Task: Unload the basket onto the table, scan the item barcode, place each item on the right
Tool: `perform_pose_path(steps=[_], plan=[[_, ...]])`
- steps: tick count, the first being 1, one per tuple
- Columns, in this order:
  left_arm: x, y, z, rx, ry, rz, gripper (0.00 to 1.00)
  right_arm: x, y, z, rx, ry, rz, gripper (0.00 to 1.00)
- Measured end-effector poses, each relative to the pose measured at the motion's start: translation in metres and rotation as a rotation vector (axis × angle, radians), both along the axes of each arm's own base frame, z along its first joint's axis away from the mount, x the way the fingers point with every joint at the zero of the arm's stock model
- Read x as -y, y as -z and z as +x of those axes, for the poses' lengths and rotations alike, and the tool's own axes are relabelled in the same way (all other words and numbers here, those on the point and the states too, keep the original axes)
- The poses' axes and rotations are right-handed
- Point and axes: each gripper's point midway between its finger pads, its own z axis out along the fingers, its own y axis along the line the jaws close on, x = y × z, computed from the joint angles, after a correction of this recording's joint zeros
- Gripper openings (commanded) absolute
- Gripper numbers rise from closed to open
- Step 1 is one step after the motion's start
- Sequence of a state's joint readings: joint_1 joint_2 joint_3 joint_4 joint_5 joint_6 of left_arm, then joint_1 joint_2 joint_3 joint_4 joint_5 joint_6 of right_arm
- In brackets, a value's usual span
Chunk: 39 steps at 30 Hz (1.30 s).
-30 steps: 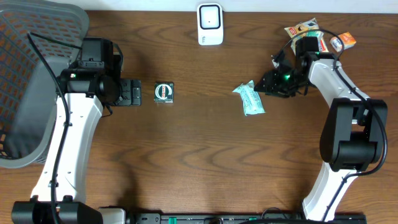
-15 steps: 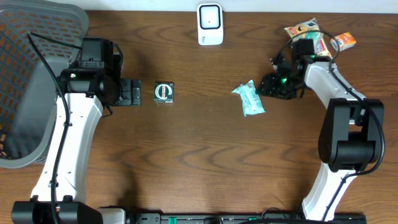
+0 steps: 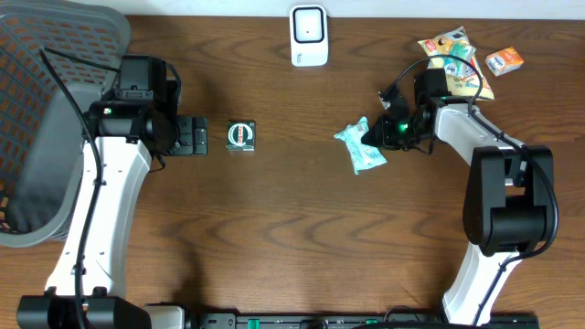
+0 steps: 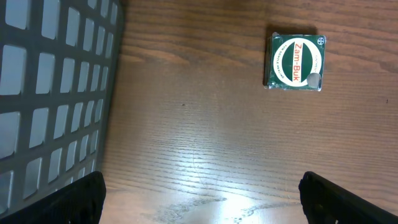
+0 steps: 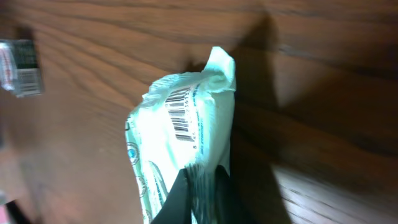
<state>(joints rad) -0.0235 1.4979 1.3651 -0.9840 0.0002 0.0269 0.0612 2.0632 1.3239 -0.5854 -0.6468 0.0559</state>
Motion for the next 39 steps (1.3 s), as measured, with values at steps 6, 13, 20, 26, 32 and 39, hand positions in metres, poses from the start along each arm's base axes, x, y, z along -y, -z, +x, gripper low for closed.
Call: perform_pose_path(steps=[6,13,20,26,32,39], plan=[[0.0,0.0,0.0,0.0,0.0,0.0,0.98,-0.022,-0.02,0.007,0.066,-0.047,0.155,0.01],[0.0,0.0,0.0,0.0,0.0,0.0,0.98,-0.042,-0.056,0.018,0.181,-0.118,0.33,0.01],[0.0,0.0,0.0,0.0,0.0,0.0,0.98,-0.031,-0.052,0.009,0.099,-0.059,0.215,0.52],[0.0,0.0,0.0,0.0,0.0,0.0,0.98,-0.013,-0.015,-0.022,-0.081,-0.008,-0.03,0.68],[0.0,0.0,0.0,0.0,0.0,0.0,0.98,-0.014,-0.002,-0.032,-0.146,0.041,-0.15,0.86],[0.0,0.0,0.0,0.0,0.0,0.0,0.97,-0.014,0.002,-0.043,-0.234,0.114,-0.192,0.72]])
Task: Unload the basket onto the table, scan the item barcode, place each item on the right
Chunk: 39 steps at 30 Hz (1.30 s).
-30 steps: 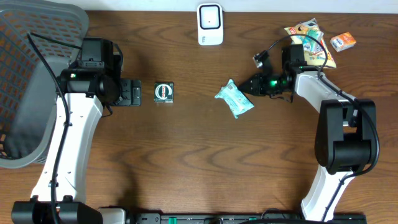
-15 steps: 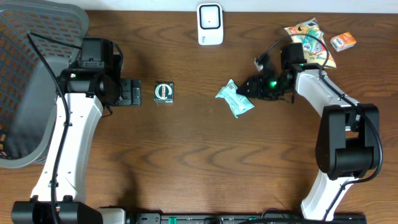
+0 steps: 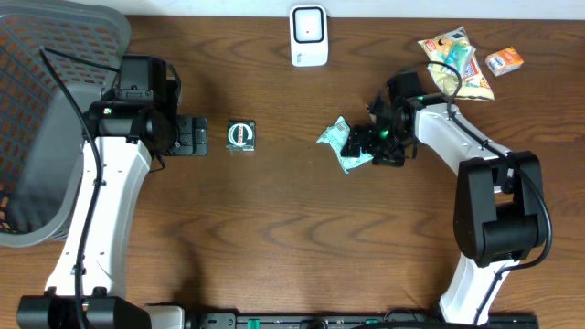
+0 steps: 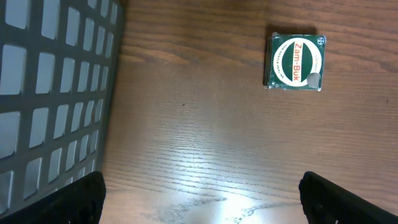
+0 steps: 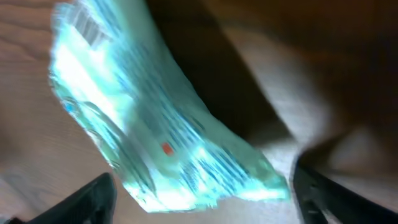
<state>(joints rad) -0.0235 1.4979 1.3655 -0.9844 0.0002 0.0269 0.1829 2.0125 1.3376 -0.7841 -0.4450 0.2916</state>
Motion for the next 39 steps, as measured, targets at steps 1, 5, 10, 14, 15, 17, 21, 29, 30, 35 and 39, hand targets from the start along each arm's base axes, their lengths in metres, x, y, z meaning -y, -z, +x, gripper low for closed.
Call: perform_pose_path(steps=[1,5,10,14,15,17,21,29,30,35,39], plan=[[0.0,0.0,0.0,0.0,0.0,0.0,0.98,0.001,0.001,-0.004,-0.025,0.014,-0.006,0.68],[0.0,0.0,0.0,0.0,0.0,0.0,0.98,0.003,0.001,-0.008,-0.057,0.045,-0.016,0.6],[0.0,0.0,0.0,0.0,0.0,0.0,0.98,0.0,-0.001,0.016,0.042,0.065,-0.004,0.59],[0.0,0.0,0.0,0.0,0.0,0.0,0.98,-0.003,-0.008,0.047,0.172,0.074,0.022,0.6],[0.0,0.0,0.0,0.0,0.0,0.0,0.98,-0.005,-0.011,0.053,0.201,0.076,0.035,0.6],[0.0,0.0,0.0,0.0,0.0,0.0,0.98,-0.007,-0.018,0.066,0.257,0.081,0.065,0.64],[0.0,0.0,0.0,0.0,0.0,0.0,0.98,-0.011,-0.033,0.086,0.336,0.093,0.148,0.54],[0.0,0.0,0.0,0.0,0.0,0.0,0.98,0.021,-0.023,0.061,0.177,0.15,0.167,0.1],[0.0,0.0,0.0,0.0,0.0,0.0,0.98,0.029,-0.02,0.054,0.138,0.169,0.162,0.04],[0.0,0.0,0.0,0.0,0.0,0.0,0.98,0.052,-0.013,0.014,-0.071,0.235,0.157,0.01],[0.0,0.0,0.0,0.0,0.0,0.0,0.98,0.048,-0.013,-0.002,-0.144,0.231,0.161,0.04]])
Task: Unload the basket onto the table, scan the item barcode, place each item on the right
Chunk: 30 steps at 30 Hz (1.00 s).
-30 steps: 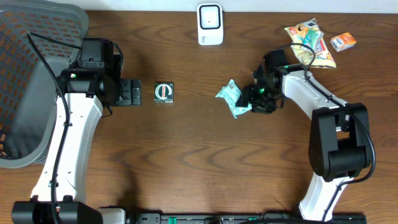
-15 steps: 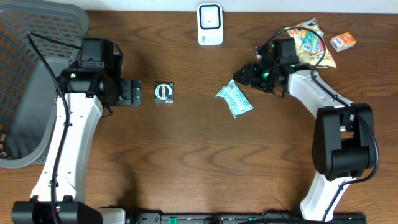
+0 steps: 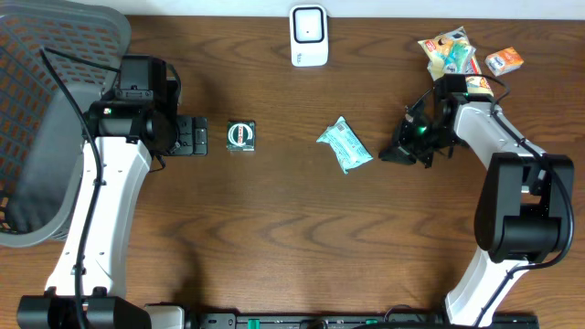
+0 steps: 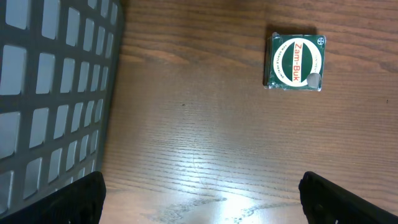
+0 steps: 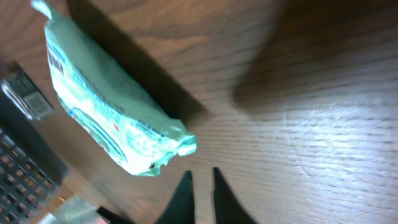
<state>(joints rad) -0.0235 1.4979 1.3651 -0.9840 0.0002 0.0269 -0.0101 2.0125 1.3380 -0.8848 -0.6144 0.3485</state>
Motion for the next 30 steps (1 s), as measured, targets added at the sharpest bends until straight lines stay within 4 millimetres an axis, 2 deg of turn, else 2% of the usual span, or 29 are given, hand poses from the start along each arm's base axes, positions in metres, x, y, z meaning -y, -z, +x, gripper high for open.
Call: perform_pose_path(steps=[4,8,12,16,18,25,26,28,30], plan=[[0.0,0.0,0.0,0.0,0.0,0.0,0.98,-0.018,0.002,-0.002,0.014,-0.042,-0.002,0.02],[0.0,0.0,0.0,0.0,0.0,0.0,0.97,-0.031,0.011,-0.006,0.004,-0.052,-0.051,0.01],[0.0,0.0,0.0,0.0,0.0,0.0,0.98,-0.037,0.023,-0.011,-0.013,-0.027,-0.105,0.02],[0.0,0.0,0.0,0.0,0.0,0.0,0.98,-0.034,0.03,-0.008,-0.007,0.001,-0.141,0.01],[0.0,0.0,0.0,0.0,0.0,0.0,0.98,-0.032,0.032,-0.002,0.017,0.014,-0.16,0.01],[0.0,0.0,0.0,0.0,0.0,0.0,0.98,-0.03,0.026,0.043,0.212,0.046,-0.177,0.01],[0.0,0.0,0.0,0.0,0.0,0.0,0.98,-0.031,0.025,0.047,0.231,0.048,-0.173,0.07],[0.0,0.0,0.0,0.0,0.0,0.0,0.98,-0.032,0.024,0.05,0.243,0.047,-0.169,0.3],[0.0,0.0,0.0,0.0,0.0,0.0,0.98,-0.032,0.023,0.05,0.248,0.038,-0.166,0.43]])
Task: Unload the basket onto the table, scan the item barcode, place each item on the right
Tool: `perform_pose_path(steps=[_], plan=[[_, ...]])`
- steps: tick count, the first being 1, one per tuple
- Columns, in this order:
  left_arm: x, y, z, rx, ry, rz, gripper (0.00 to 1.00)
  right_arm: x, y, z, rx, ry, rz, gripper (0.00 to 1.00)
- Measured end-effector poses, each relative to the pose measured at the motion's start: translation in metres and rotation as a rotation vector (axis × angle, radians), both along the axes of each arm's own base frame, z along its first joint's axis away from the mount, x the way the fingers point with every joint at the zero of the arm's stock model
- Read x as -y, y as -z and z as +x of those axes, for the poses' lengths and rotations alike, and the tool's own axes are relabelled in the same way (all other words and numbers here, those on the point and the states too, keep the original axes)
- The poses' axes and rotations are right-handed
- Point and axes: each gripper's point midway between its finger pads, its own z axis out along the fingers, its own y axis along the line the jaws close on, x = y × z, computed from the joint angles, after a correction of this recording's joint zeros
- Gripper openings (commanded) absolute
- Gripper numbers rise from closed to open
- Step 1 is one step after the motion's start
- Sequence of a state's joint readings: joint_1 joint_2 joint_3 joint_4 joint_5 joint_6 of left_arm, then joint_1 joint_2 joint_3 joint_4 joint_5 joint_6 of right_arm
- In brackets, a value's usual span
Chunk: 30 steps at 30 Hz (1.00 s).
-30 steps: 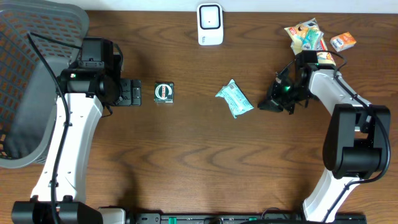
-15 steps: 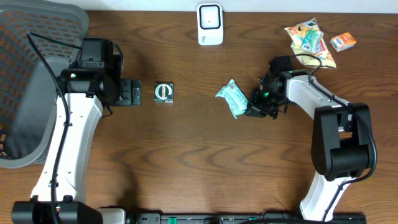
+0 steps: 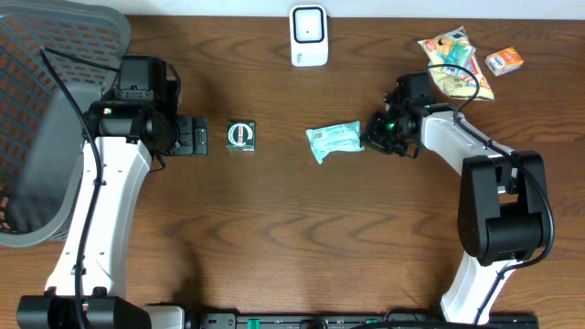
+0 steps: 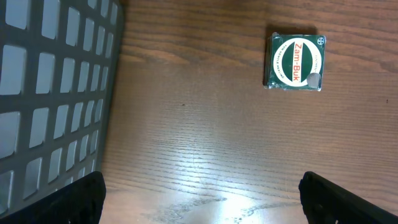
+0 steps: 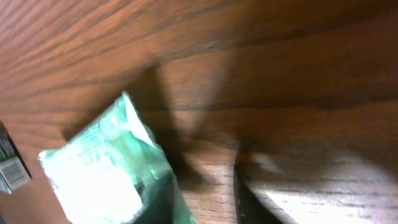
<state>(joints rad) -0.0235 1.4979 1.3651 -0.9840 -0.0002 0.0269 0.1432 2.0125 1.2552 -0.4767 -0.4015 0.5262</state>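
Observation:
The green packet (image 3: 334, 140) lies nearly level across the middle of the table, and in the right wrist view its blurred bright end (image 5: 102, 177) fills the lower left. My right gripper (image 3: 375, 137) is at the packet's right end. Its fingers (image 5: 168, 202) stand apart with bare wood between them, and the left one is against the packet. The white scanner (image 3: 309, 35) stands at the table's far edge. My left gripper (image 3: 192, 137) is open, wide apart, just left of a green Zam-Buk tin (image 4: 296, 61).
A grey mesh basket (image 3: 50, 119) fills the left side, and its wall (image 4: 56, 93) shows in the left wrist view. Snack packets (image 3: 454, 59) and a small orange box (image 3: 504, 61) lie at the back right, behind the right arm.
My right gripper was shut, off to the right of the packet. Now it is at the packet's right end with fingers apart. The packet lies further left and more level. Left arm unchanged.
First my right gripper was shut on the packet's end, barcode facing the wrist camera. Then the packet was further left with the jaws wide around it. Then it lay free with the gripper shut off to the right. Now the gripper is back at its end.

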Motion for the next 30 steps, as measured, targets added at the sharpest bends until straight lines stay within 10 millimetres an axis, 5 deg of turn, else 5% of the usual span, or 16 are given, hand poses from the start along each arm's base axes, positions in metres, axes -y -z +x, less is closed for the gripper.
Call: perform_pose_path(steps=[3,8,13,19,30], plan=[[0.0,0.0,0.0,0.0,0.0,0.0,0.98,-0.002,-0.004,0.0,0.016,-0.045,0.007,0.61],[0.0,0.0,0.0,0.0,0.0,0.0,0.98,0.007,-0.014,0.001,0.029,-0.105,-0.003,0.73],[0.0,0.0,0.0,0.0,0.0,0.0,0.98,0.009,-0.026,0.016,0.118,-0.165,0.019,0.75],[0.0,0.0,0.0,0.0,0.0,0.0,0.98,-0.012,-0.031,0.019,0.206,-0.291,0.018,0.79],[0.0,0.0,0.0,0.0,0.0,0.0,0.98,-0.061,-0.026,-0.002,0.206,-0.432,-0.004,0.72]])
